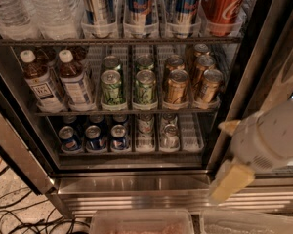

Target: Pick orange can from middle shelf of fridge

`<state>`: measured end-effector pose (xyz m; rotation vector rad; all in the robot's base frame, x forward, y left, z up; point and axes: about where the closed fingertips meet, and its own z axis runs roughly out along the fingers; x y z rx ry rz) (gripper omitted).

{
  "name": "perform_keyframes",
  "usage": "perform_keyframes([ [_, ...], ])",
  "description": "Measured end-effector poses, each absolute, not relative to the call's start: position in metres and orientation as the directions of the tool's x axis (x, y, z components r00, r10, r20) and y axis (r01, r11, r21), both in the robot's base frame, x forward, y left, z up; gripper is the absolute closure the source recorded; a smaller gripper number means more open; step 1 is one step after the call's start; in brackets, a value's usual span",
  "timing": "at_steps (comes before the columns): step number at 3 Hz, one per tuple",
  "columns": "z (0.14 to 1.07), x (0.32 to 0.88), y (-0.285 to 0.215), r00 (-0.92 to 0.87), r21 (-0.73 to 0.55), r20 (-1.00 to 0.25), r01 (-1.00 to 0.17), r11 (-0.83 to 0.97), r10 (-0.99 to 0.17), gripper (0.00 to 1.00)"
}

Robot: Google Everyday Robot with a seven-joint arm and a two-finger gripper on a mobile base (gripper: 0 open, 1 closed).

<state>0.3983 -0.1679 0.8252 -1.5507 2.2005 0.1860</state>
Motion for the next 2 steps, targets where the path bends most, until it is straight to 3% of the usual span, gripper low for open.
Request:
perform_keyframes([
  [1,0.78,0.384,-0.142,-0.246,-0.123,-0.574,-0.917,0.379,-0.781,0.0],
  [2,0.779,0.404,-0.105,-0.154,-0.161,-0.781,-0.887,0.433,-0.605,0.0],
])
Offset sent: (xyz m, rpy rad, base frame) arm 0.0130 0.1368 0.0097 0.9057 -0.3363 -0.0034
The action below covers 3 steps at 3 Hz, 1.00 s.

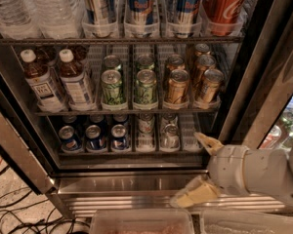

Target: Pick orange can from middle shelf of fridge

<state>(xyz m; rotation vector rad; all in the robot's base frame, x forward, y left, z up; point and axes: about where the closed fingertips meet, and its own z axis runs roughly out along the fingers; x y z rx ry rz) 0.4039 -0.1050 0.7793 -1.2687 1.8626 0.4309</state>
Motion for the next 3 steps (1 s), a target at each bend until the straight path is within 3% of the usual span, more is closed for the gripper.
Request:
perform_keyframes([
  [2,0.831,0.429,-0.046,-0.073,-0.102,-0.953,-0.836,0.538,-0.295,0.0],
  [3,0.837,0.429,-0.039,-0.07,-0.097,-0.957,-0.837,0.538,-0.281,0.0],
])
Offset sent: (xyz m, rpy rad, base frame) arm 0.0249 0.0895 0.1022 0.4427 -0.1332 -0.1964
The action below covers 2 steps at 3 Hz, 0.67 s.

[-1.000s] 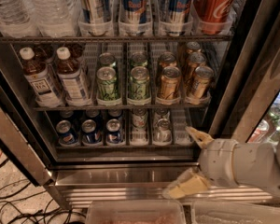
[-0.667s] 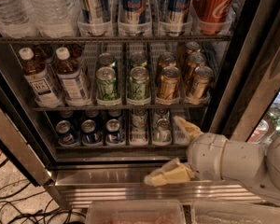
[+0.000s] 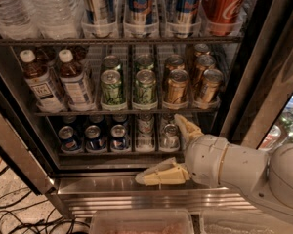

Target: Pick orange can from middle shelf of fridge

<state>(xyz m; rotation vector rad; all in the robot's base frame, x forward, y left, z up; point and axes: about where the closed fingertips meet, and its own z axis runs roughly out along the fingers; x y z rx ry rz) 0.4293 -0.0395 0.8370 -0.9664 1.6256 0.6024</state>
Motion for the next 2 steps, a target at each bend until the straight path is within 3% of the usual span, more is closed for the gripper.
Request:
perform_keyframes([
  [1,0.812,0.422,-0.044,-0.095,-0.05,-0.973,-0.804,0.593,-0.21,0.0],
  [2,0.804,0.422,-0.059,-0.093,0.028,-0.994,-0.7,0.714,-0.052,0.0],
])
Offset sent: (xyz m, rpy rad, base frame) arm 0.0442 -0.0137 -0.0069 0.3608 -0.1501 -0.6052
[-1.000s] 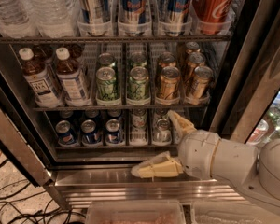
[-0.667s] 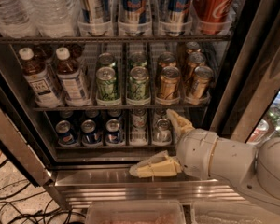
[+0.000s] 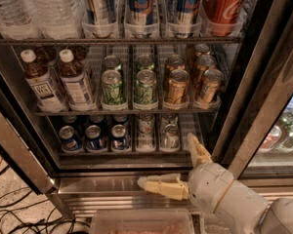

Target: Pick orange can from middle shelf of fridge

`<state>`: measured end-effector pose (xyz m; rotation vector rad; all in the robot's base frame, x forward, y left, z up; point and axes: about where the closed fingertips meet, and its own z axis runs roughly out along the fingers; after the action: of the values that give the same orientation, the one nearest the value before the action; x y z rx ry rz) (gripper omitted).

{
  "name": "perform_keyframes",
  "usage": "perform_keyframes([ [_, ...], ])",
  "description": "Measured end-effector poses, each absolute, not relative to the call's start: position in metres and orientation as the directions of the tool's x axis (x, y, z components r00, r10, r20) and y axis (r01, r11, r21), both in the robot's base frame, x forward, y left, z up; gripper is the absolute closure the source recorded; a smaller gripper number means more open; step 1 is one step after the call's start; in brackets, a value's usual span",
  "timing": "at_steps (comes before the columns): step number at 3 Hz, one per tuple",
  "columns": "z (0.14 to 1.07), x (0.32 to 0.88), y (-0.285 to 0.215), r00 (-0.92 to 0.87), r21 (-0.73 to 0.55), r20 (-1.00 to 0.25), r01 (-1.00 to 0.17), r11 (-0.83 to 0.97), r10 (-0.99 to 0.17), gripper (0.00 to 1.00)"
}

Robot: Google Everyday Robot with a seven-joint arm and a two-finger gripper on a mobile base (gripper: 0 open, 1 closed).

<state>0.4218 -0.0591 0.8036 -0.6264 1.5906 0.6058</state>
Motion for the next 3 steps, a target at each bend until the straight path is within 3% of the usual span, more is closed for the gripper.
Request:
perform_keyframes([
  [1,0.817,0.427,-0.068,-0.012,0.02,-1.0,-0.619,0.785,0.016,0.0],
  [3,0.906,0.469,-0.046,0.167,-0.093,-0.986,-0.531,0.842,-0.004,0.0],
])
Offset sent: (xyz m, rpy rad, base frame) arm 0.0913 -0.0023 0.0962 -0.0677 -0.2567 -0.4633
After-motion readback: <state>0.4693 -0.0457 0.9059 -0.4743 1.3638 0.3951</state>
